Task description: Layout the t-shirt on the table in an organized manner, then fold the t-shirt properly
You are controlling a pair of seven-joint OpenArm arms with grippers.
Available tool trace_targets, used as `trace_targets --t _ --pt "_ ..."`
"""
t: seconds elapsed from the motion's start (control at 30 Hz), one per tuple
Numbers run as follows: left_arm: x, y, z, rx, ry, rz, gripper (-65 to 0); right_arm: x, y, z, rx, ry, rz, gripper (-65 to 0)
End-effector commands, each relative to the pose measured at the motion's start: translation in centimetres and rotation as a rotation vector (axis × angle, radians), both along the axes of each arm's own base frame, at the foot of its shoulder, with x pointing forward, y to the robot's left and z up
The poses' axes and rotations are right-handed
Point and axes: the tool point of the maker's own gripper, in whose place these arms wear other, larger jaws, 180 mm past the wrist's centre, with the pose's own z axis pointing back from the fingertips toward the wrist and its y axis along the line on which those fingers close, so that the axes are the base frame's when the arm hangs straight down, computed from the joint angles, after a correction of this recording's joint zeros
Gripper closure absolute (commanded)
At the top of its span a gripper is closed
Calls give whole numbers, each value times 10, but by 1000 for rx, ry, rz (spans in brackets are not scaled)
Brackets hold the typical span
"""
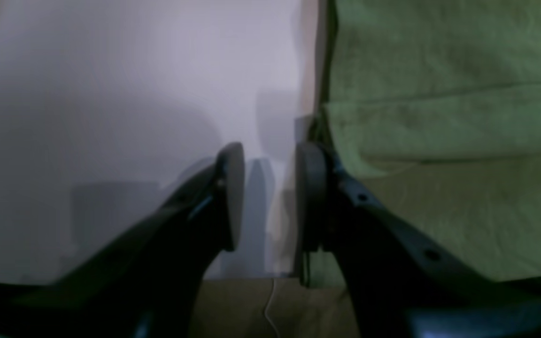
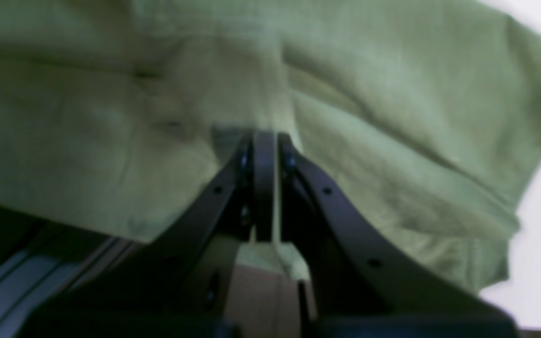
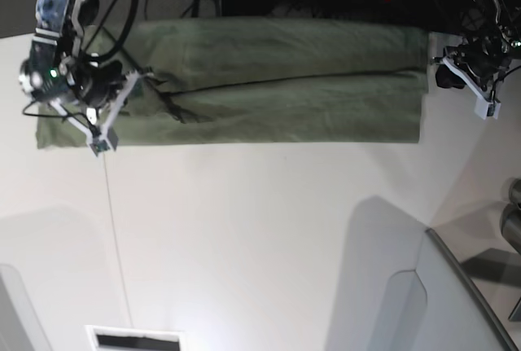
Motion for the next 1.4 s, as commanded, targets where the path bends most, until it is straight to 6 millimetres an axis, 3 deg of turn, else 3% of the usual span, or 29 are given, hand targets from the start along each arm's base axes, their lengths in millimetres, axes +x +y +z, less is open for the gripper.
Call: trace_targets --t 0.0,0.13,0.2,0.37,0.47,0.7,0.87,1.03,1.13,1.37 --pt "9 10 12 27 -38 -3 -168 13 0 4 10 -28 -1 0" --pt "17 11 19 30 -109 2 -168 36 -3 -4 27 -34 0 0" --pt "11 12 17 36 -114 2 -168 43 -5 -5 32 -41 -1 0" --pt "2 18 11 94 -68 -17 -168 44 -10 -13 30 -16 -1 0" --pt "1 18 10 100 -62 -19 -168 42 -2 -13 39 -9 14 0" --pt "1 18 10 100 -64 -19 -168 20 55 -13 74 -4 148 0" --pt "2 18 11 100 -65 -19 -168 3 70 -19 100 27 164 0" --pt "2 18 11 100 -65 -19 -168 -23 71 -29 102 87 162 0" --pt "2 18 11 100 -65 -19 -168 -29 67 -19 84 66 163 0" --pt "2 17 10 97 -65 -18 -168 -16 47 33 -6 -59 156 0"
